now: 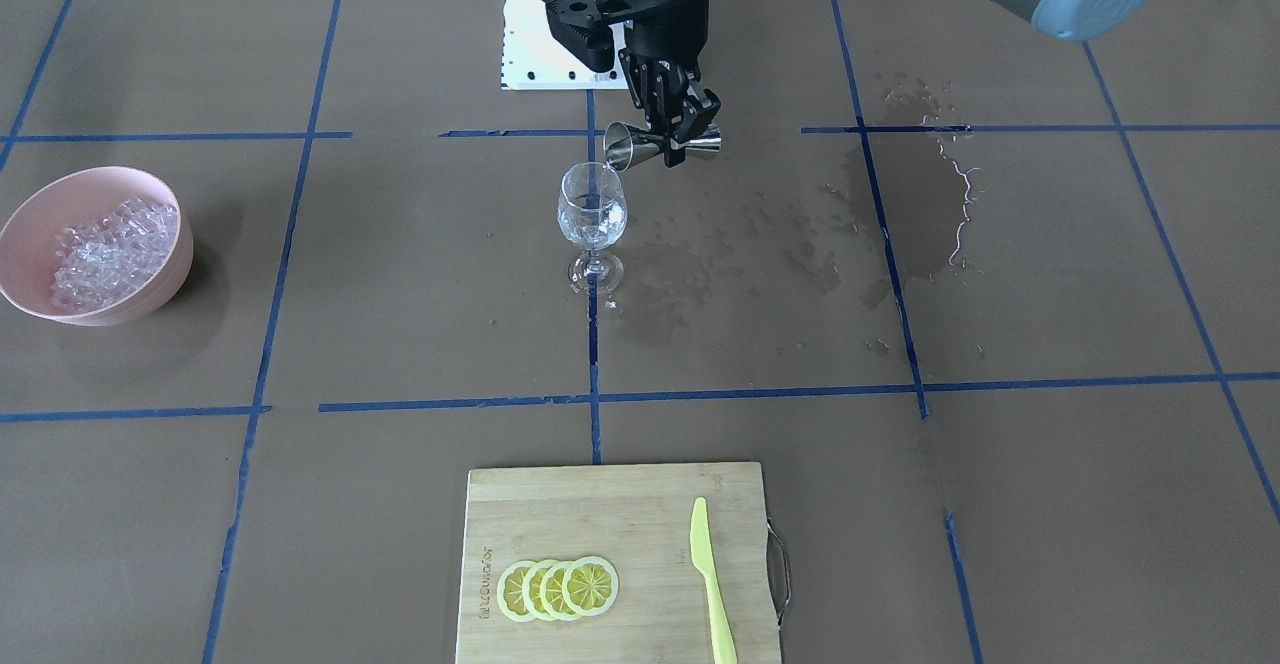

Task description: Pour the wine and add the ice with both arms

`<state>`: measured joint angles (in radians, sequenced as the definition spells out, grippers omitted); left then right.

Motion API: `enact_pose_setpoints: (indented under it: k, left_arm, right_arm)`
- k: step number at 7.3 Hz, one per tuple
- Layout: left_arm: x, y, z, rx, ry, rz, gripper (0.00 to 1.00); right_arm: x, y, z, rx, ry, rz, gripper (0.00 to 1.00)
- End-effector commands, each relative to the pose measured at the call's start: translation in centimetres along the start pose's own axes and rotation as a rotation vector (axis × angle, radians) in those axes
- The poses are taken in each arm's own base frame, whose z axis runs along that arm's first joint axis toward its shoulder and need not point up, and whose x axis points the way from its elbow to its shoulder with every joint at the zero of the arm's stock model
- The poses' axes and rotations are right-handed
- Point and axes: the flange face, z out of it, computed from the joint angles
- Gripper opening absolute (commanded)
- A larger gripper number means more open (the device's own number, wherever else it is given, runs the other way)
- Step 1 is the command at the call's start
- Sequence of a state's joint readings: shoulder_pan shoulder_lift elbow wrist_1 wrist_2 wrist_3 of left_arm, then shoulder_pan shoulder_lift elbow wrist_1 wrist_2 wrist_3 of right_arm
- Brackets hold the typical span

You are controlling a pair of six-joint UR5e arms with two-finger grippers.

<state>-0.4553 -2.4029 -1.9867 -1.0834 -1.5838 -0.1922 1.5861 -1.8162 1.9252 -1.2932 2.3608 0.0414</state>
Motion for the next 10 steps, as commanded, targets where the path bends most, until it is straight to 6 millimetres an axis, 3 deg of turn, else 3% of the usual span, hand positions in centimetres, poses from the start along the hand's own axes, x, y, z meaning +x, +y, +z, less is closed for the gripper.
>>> enact_pose_setpoints:
  k: [1, 4, 8, 10]
  left_arm:
    - [1.7, -0.8, 0.5, -0.038, -0.042, 0.028, 0.0]
    - [3.3, -2.3, 0.5, -0.086, -0.043, 0.046, 0.0]
    - [3.9, -4.6, 0.4, -0.16, -0.095, 0.094, 0.0]
    - [3.8, -4.6, 0.5, -0.164, -0.098, 0.095, 0.0]
  right_arm:
    - [0.0, 0.0, 0.0, 0.0, 0.0, 0.0, 1.0]
    - [0.0, 0.0, 0.0, 0.0, 0.0, -0.001, 1.0]
    - [0.0, 0.0, 0.0, 0.0, 0.0, 0.0, 1.0]
    - [0.0, 0.0, 0.0, 0.0, 0.0, 0.0, 1.0]
